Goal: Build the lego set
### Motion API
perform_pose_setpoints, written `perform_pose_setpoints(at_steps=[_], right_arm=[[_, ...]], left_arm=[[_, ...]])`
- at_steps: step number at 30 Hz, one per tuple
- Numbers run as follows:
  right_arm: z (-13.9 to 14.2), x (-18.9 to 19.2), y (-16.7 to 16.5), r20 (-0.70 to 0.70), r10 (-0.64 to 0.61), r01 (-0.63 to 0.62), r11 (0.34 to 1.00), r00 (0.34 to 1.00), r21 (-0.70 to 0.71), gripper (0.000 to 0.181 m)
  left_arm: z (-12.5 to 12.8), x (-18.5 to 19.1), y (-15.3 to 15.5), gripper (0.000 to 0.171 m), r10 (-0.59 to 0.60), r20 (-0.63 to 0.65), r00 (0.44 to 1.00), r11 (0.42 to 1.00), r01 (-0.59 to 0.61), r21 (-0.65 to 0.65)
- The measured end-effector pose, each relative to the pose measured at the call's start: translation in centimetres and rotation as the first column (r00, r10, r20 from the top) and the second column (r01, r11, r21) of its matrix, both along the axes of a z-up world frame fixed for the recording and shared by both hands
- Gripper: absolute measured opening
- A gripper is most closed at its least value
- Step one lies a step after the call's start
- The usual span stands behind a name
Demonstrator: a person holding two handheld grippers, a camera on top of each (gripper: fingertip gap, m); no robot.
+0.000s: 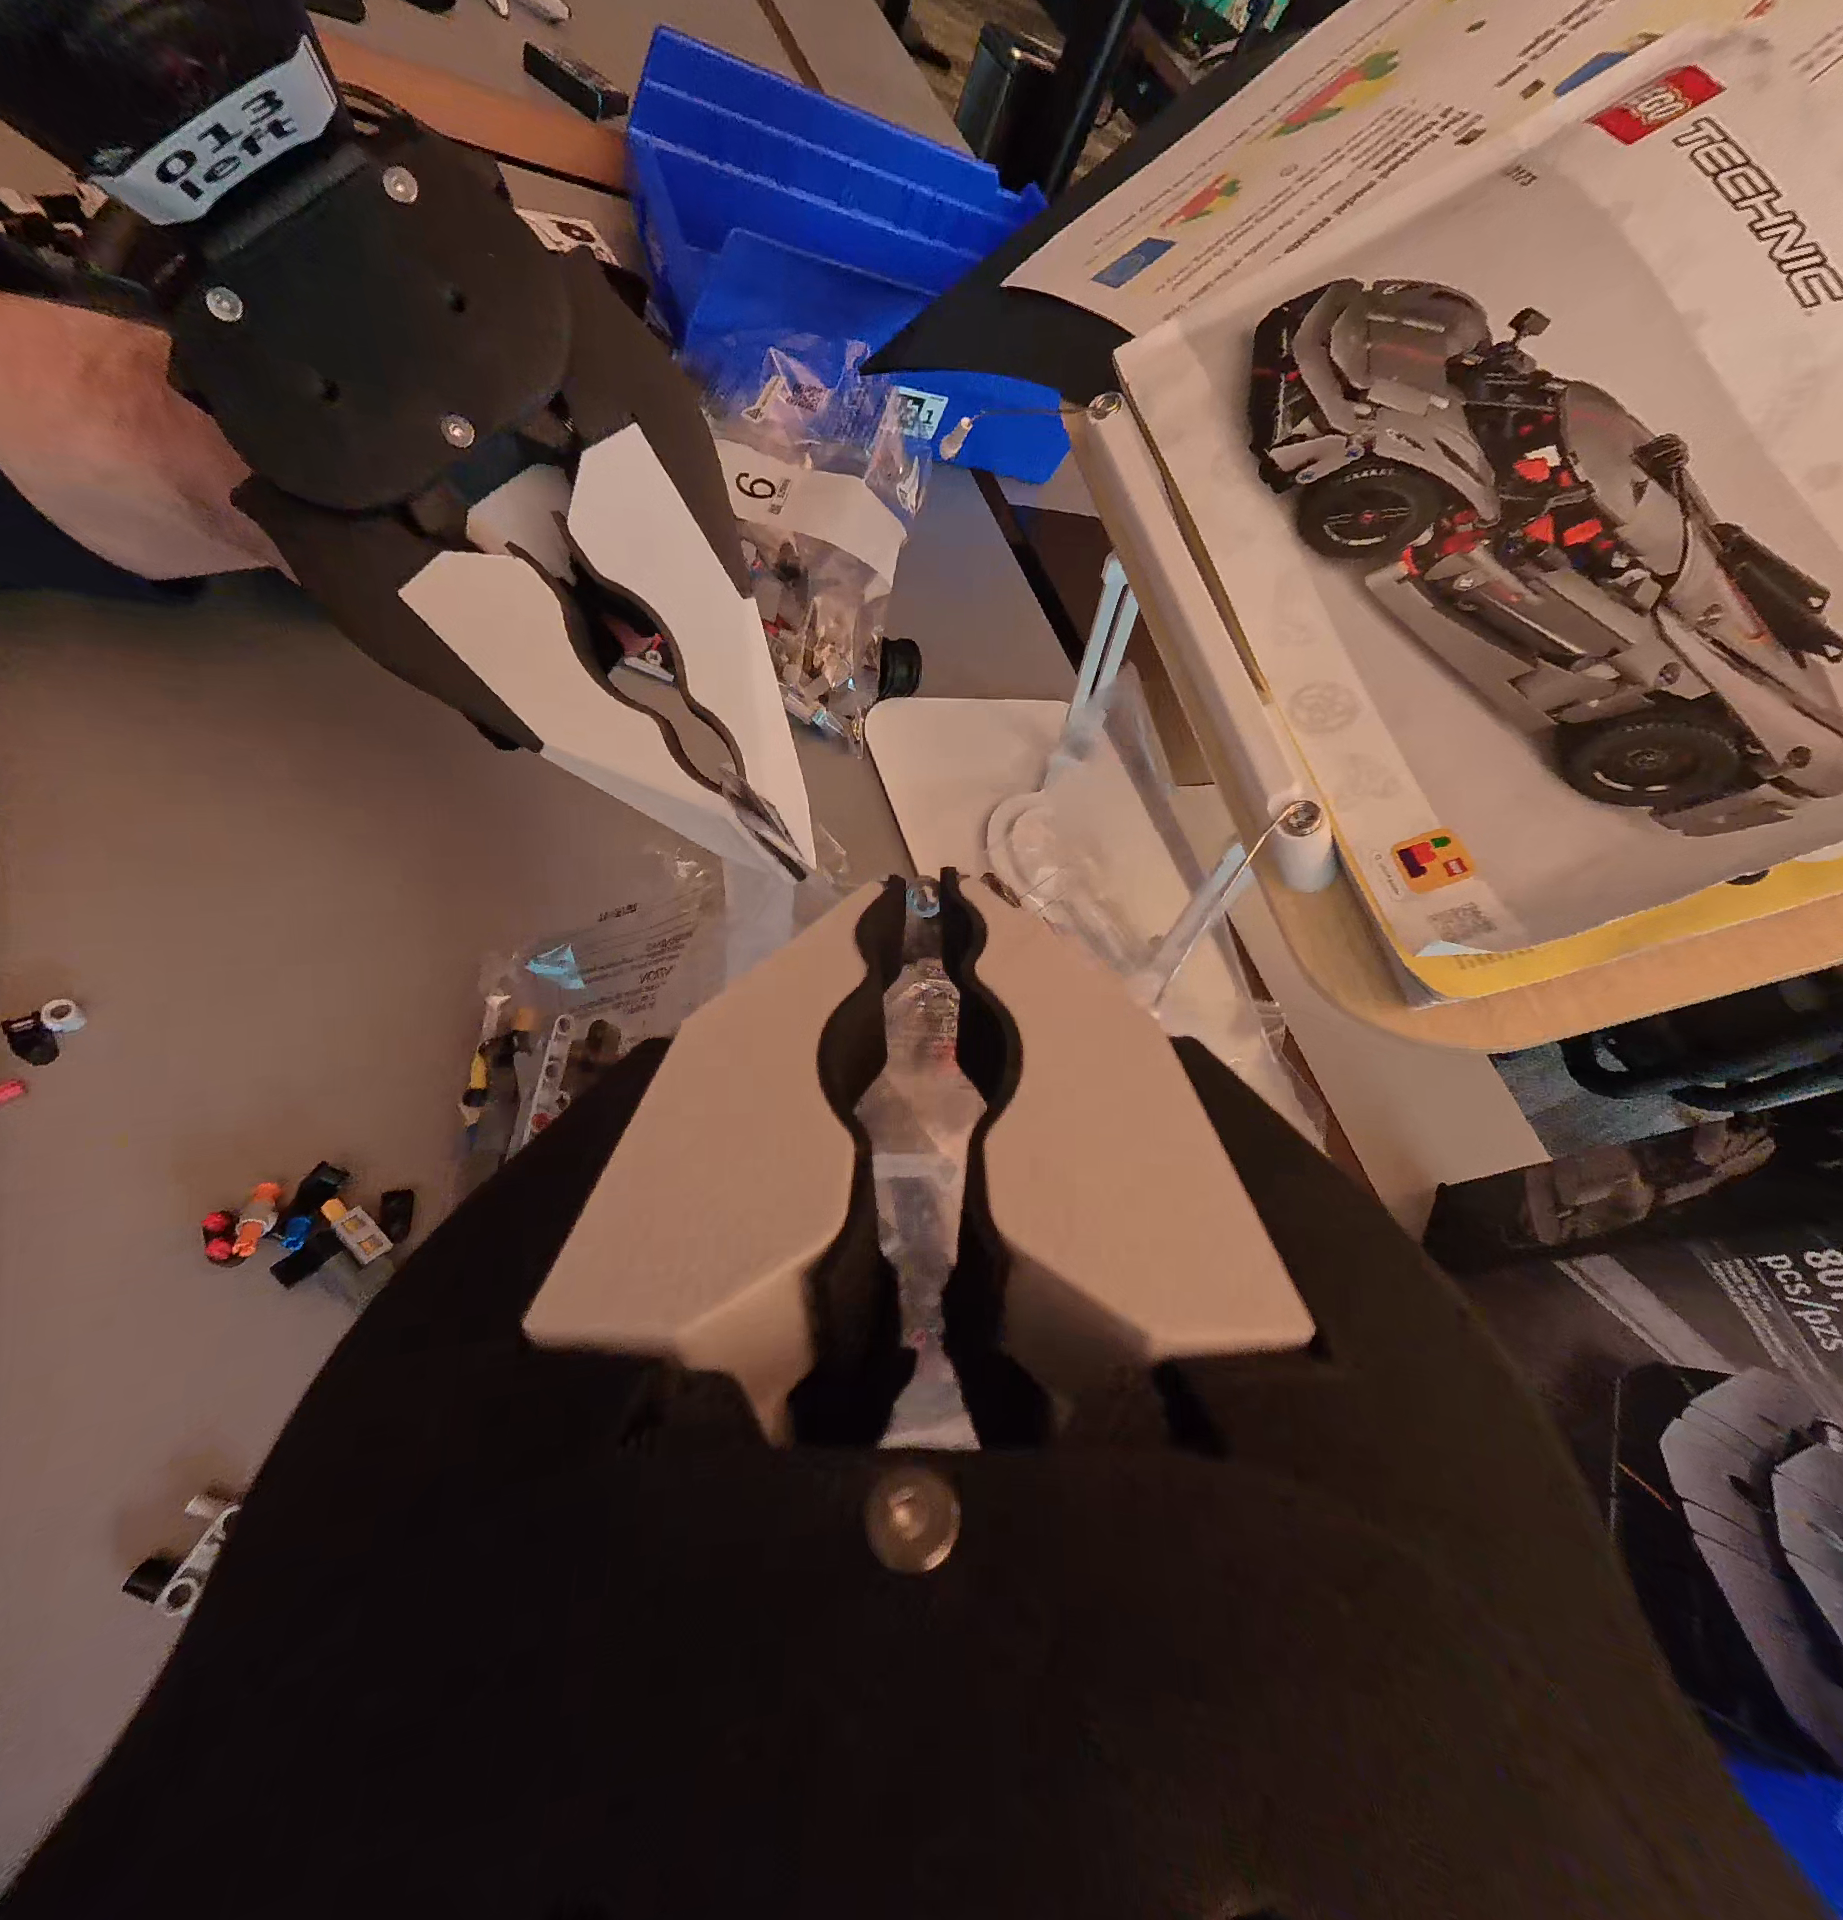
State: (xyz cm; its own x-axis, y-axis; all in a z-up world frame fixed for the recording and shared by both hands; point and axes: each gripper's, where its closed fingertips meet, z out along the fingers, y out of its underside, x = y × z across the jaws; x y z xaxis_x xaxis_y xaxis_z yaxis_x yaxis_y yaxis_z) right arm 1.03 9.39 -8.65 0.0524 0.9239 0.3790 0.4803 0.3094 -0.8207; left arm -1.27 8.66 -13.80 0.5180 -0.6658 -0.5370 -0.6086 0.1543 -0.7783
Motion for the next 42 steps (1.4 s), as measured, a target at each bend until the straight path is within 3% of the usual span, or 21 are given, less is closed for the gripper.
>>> perform_pose_setpoints(at_steps=[34,42], right_arm=[[-2.5,1.9,0.2,0.135,0.009,0.000,0.998,0.991,-0.066,0.004],[-3.4,1.4,-1.0,0.143,0.092,-0.070,0.986,0.985,-0.149,0.004]], left_arm=[[-0.7,-0.3,0.2,0.000,-0.003,0.066,0.998,0.996,0.009,-0.092],[-1.3,0.3,0.0,0.009,-0.060,0.180,0.982,0.977,0.095,-0.189]])
